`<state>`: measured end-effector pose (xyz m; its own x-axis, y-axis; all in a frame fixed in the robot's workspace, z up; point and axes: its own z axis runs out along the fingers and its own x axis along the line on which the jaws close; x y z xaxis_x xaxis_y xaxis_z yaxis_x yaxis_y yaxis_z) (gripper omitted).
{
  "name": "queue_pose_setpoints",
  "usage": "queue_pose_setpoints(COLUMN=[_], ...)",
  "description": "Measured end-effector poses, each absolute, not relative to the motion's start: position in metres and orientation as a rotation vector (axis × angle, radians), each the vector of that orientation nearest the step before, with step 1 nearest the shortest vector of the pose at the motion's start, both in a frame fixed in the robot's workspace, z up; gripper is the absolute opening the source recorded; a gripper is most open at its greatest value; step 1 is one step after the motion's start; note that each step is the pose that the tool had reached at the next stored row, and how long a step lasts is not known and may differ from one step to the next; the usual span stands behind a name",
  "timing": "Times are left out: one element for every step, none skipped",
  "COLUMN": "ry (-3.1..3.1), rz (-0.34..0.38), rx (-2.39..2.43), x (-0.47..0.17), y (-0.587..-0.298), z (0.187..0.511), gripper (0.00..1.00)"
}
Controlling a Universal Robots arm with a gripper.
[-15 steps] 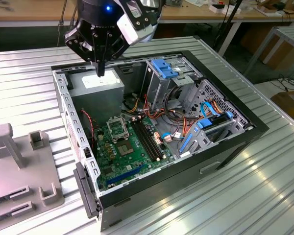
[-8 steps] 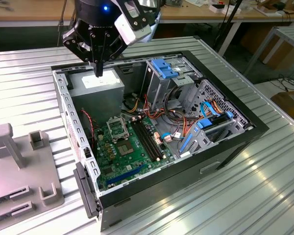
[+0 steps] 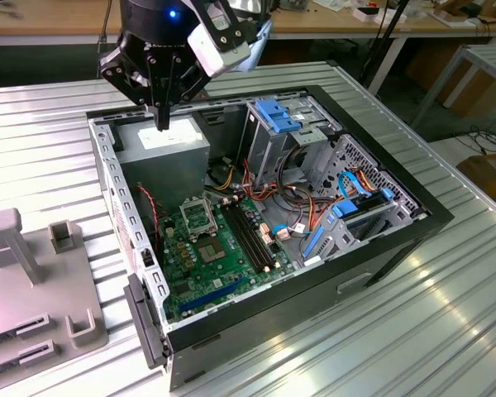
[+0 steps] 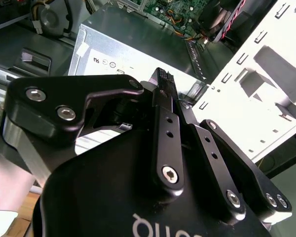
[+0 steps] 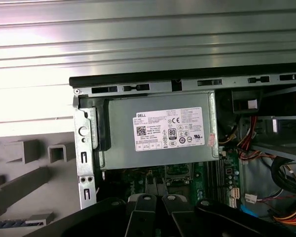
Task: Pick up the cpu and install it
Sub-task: 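Reach for the cpu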
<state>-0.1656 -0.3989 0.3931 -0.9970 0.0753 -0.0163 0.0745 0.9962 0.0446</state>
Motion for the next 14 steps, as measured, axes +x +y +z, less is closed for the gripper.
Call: queue_pose_setpoints(ry=[3.121,3.121,3.121,3.121,3.122,3.122,3.122,3.123,3.123,3.123,3.123,3.123,3.124,3.124], rz=[0.069,0.069,0.069,0.069,0.069,0.069,0.069,0.069,0.068,0.069,0.069,0.068,0.069,0.068], rx=[0.117,0.117,0.117,0.117,0.117,0.117,0.117,0.117,0.117,0.117,0.117,0.117,0.117,0.117], x=[-0.1662,-0.1668,-0.1674,-0.1680,-0.1684,-0.1690,-0.1693,-0.1700,-0.1705,-0.1710,-0.1716,-0.1721,-0.1725,-0.1729], y=[-0.3989,-0.3988,-0.3988,-0.3988,-0.3988,-0.3988,-0.3988,-0.3989,-0.3989,-0.3988,-0.3988,-0.3989,-0.3988,-0.3988], z=[0.3932,0.3931,0.3932,0.3932,0.3931,0.3931,0.3931,0.3931,0.3931,0.3931,0.3931,0.3931,0.3931,0.3931], gripper=[0.11,0.11,0.11,0.11,0.11,0.11,0.11,0.11,0.11,0.11,0.11,0.11,0.11,0.11])
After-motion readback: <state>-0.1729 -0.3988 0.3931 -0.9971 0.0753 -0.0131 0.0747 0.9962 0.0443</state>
